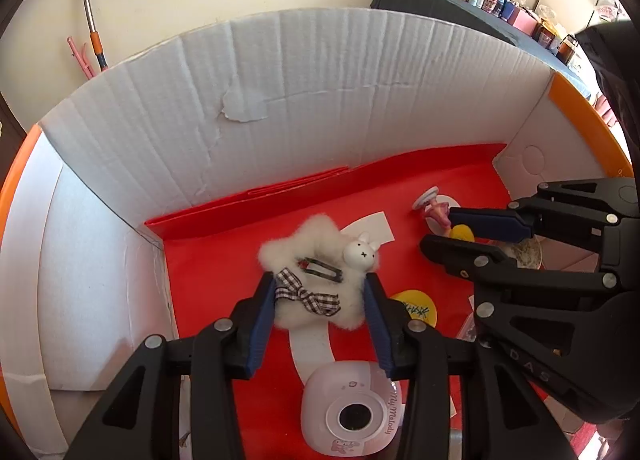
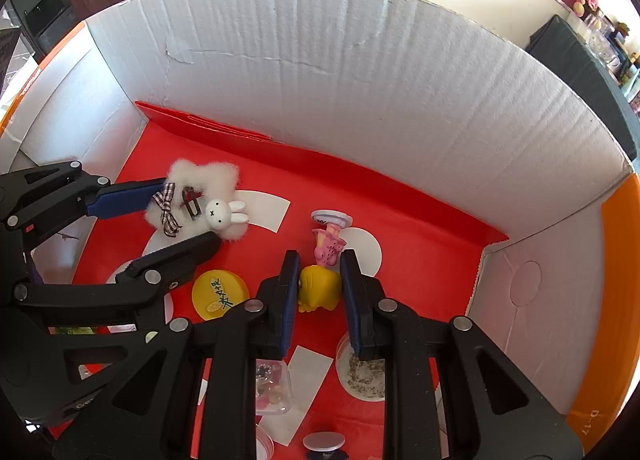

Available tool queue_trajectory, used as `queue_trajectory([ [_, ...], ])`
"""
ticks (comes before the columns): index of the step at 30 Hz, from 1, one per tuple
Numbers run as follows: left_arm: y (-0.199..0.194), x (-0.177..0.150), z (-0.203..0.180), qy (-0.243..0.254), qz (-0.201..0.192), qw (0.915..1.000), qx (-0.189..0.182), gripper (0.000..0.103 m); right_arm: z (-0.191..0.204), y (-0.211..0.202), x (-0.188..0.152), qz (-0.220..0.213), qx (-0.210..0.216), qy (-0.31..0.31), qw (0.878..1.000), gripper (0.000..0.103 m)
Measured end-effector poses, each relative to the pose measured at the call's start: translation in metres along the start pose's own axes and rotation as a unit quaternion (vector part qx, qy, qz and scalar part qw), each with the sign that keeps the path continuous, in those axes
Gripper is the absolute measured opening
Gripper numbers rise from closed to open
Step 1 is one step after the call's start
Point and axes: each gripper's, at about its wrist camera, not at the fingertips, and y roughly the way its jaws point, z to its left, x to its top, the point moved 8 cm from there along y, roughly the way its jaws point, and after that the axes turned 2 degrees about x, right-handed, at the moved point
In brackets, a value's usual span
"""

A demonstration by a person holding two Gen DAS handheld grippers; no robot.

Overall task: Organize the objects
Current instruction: 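Lower both items onto the box floor and open both tools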

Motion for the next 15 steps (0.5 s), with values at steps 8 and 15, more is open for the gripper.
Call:
queue_trajectory([
  [8,0.003,0.002,-0.003,0.002,-0.002,1.0000,0.004,0.048,-0.007,-0.002,-0.003,0.000,0.002,0.000,1.000,0.020],
  [15,0.002,0.002,-0.002,0.000,-0.002,1.0000,0.005,0.050,-0.012,-0.003,-0.003,-0.001,0.003,0.002,1.000,0.020],
])
